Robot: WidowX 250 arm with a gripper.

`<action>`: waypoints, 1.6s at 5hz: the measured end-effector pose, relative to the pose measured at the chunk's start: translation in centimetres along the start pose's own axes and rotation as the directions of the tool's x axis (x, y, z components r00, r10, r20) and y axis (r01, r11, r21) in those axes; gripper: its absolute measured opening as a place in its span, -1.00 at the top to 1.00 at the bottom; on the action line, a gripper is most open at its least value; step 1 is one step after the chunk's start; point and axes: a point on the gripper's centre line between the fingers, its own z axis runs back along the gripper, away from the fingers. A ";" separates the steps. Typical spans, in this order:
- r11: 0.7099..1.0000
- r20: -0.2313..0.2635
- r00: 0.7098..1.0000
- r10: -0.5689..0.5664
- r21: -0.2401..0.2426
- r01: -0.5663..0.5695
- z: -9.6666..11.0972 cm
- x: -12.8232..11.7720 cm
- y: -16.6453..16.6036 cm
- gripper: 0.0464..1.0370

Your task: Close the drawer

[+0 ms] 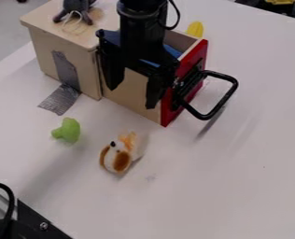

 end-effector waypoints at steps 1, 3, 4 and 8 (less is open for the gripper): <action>1.000 -0.025 1.000 0.001 -0.005 -0.001 -0.6 -0.3 -0.1 -0.92; 0.981 0.077 0.981 -0.180 -0.058 0.185 1.0 2.1 -7.4 -0.92; 0.967 0.117 0.964 -0.239 -0.060 0.247 1.6 4.0 -10.7 -0.92; 0.995 -0.028 0.994 -0.103 0.006 0.103 -6.3 10.0 -9.8 -0.92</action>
